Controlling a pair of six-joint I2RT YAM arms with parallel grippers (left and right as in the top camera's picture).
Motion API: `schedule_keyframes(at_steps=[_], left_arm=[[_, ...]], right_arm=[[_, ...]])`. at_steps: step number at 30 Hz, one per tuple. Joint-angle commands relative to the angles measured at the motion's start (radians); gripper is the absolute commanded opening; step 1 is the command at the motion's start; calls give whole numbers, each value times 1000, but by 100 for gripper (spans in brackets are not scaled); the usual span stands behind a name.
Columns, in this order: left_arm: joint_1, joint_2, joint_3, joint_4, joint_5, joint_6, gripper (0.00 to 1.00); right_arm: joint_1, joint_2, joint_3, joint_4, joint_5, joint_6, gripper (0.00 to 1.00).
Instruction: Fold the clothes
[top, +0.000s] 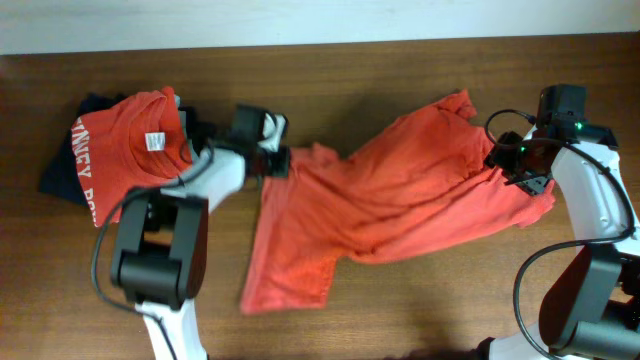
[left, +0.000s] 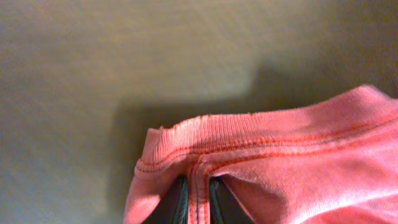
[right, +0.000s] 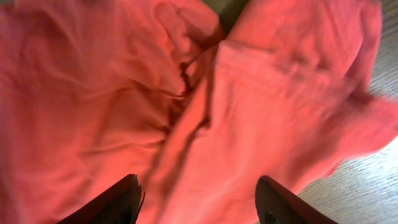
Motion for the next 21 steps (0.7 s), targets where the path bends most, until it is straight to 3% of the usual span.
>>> schedule_keyframes(at_steps=[1,12,16,21], left_arm=[[57,148,129,-60,-76,-19,14],[146,212,640,-425,-76,-5,17],[143,211,774,-622,-77,54,27],[122,210,874,-809,-77,102,29]], right_arm=[[-5,7,2,-10,19,0,66],[-6,41,-23,-30,20,-1,77],[-7,81,-49,92,21,-35,83],[-7,153,-55,269,20,-31,82]])
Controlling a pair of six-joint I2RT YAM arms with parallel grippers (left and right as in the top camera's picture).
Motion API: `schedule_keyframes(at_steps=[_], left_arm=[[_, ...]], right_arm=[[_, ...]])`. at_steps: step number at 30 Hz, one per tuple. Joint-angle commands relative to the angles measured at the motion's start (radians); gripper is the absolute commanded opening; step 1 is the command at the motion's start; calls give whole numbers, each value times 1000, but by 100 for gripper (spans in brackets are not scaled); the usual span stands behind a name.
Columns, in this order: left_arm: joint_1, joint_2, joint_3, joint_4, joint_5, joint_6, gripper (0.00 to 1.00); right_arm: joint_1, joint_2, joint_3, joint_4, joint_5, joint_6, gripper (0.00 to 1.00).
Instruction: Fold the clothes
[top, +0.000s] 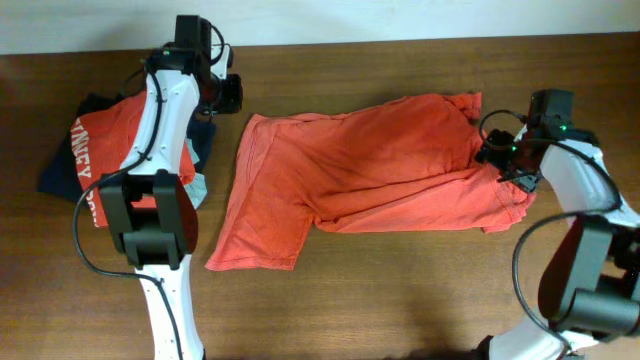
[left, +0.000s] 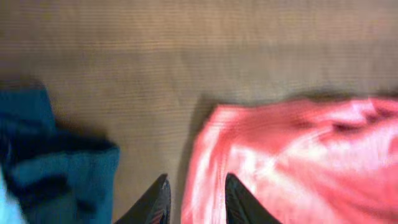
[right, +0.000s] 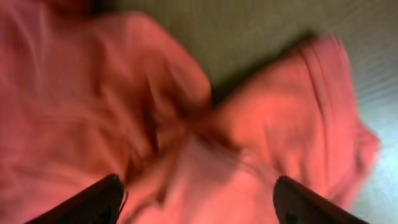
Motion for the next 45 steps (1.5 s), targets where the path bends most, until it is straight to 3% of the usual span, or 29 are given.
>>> schedule_keyframes(at_steps=[1,4,9,11,12,17,27,32,41,43,45], left_arm=[[-26,-6,59,-79,-4,57,29],[-43,-6,80,-141,-4,57,29],[-68,-13,87,-174,-5,94,28],[-72,-31,90,-186,-9,95,27],[-74,-45,90,-193,-10,97,27],[-73,-152,90,-235,-82,101,26],[-73,-407,90,-359,-158,101,33],[-73,-438,90,-437,-158,97,36],[-82,-438,16,-549,-94,97,36],[-103,-438,-48,-542,-74,103,36],[-144,-438,-140,-510,-71,136,36]], right_arm=[[-6,48,-11,65,16,-7,81],[-6,87,-11,113,15,49,73],[-5,149,-11,125,11,103,50],[-5,166,-11,112,0,102,24],[-5,166,-11,105,0,102,17],[-8,92,-8,49,-7,55,4],[-18,-259,-9,-244,126,46,7],[-18,-282,-18,-422,235,67,7],[-18,-282,-80,-346,214,98,9],[-18,-282,-80,-323,169,92,22],[-18,-282,-80,-305,118,90,49]])
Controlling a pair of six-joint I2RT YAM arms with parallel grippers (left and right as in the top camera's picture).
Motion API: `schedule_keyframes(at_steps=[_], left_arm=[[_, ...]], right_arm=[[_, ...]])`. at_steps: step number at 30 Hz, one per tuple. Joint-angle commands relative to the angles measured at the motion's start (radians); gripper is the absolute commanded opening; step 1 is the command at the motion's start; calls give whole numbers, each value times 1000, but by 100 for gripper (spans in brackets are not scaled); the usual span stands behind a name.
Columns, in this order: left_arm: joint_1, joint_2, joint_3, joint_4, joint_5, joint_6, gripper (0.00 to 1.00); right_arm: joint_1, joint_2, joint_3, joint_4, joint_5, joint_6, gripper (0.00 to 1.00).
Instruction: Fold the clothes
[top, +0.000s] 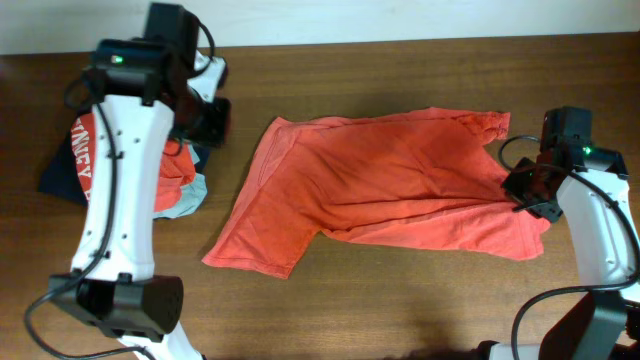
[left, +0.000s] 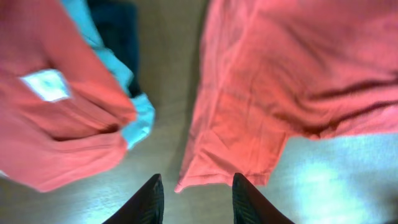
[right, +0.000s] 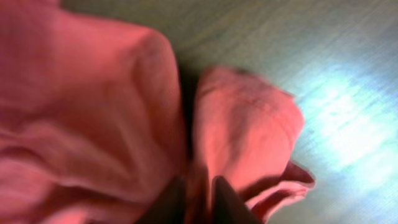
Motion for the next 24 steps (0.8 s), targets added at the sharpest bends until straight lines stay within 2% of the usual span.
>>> schedule_keyframes(at_steps=[1,4,6,10,16,21,24], left_arm=[[-78,6,-156,55,41,64,36],[-158,6,-348,186,11,91,36],[-216,6,-491,268,-16,89,36],[-293,6,-690,351,-15,47,36],[-371,6,-878,439,28,-33,37],[-405,6,-990,525,99,-53,47],[-413,6,-1049,565,98,-77,76]], right_arm=[[-7,5,-1,21,-76,5,61],[-8,5,-1,41,-93,5,72],[-8,5,0,44,-93,5,76],[-8,5,-1,45,-93,5,77],[-8,5,-1,45,-93,5,77],[-8,5,-1,45,-93,5,77],[-8,5,-1,45,-93,5,77]])
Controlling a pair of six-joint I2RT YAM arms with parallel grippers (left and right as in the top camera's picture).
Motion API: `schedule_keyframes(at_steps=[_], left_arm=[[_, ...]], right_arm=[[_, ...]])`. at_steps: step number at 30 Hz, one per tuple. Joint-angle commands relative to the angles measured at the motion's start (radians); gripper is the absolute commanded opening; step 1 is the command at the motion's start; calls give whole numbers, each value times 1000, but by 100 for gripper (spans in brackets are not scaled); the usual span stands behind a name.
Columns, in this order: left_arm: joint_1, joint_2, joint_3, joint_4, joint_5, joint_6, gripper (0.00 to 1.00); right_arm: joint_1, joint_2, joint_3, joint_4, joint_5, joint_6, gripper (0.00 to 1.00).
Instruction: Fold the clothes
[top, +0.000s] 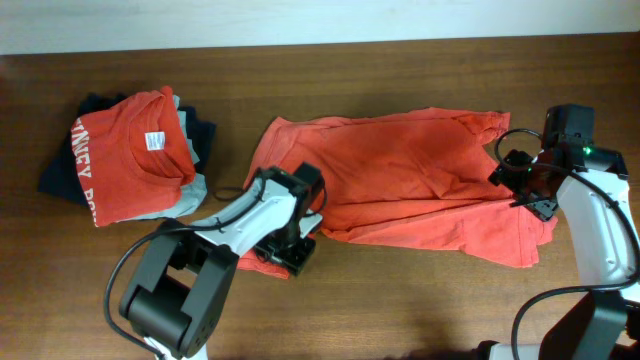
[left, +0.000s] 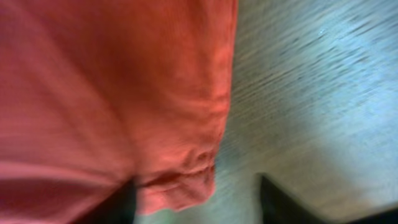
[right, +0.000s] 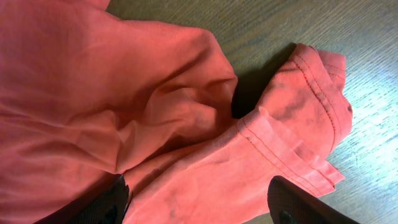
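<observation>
An orange T-shirt (top: 400, 170) lies spread and wrinkled across the middle of the wooden table. My left gripper (top: 288, 250) is down at its near-left sleeve corner; in the left wrist view the fingers (left: 124, 205) stand open, with the sleeve's hemmed corner (left: 186, 180) lying between them. My right gripper (top: 522, 185) hovers over the shirt's right end, open, its fingers (right: 298, 202) wide apart above the stitched hem (right: 298, 155). Neither gripper holds anything.
A pile of folded clothes (top: 125, 150), an orange printed shirt on top of dark and light blue ones, sits at the far left. Bare wood (top: 420, 300) runs along the table's near side. A pale wall borders the far edge.
My left gripper was raised, open, by the pile; now it is down at the shirt's near-left sleeve corner. My right gripper, then shut on the shirt's right end, has opened.
First my left gripper was shut on the shirt's hem beside the pile, the shirt bunched on a slant. Then it was open and the shirt lay stretched out. Later my right gripper was shut on the right end; now both are open at opposite ends.
</observation>
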Motion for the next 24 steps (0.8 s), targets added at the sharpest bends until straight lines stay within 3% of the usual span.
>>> schedule_keyframes(at_steps=[1,2,3,6,7,13,19,24], left_arm=[[-6,0,-69,40,36,-38,77],[-6,0,-101,77,36,-41,76],[-6,0,-116,98,35,-41,66],[-6,0,-126,130,9,-59,8],[-6,-2,-119,128,-16,-77,0],[16,-2,74,-40,-126,-143,1],[77,-24,375,-244,-354,-249,1],[148,-50,546,-320,-403,-253,1]], right_arm=[[-6,5,0,3,-6,5,77],[-6,5,0,3,-6,5,77],[-6,5,0,3,-6,5,77],[-6,5,0,2,-6,5,77],[-6,5,0,2,-5,5,77],[-6,5,-4,-18,-4,5,77],[-6,7,-53,-34,13,5,75],[-6,11,-124,37,11,-7,74]])
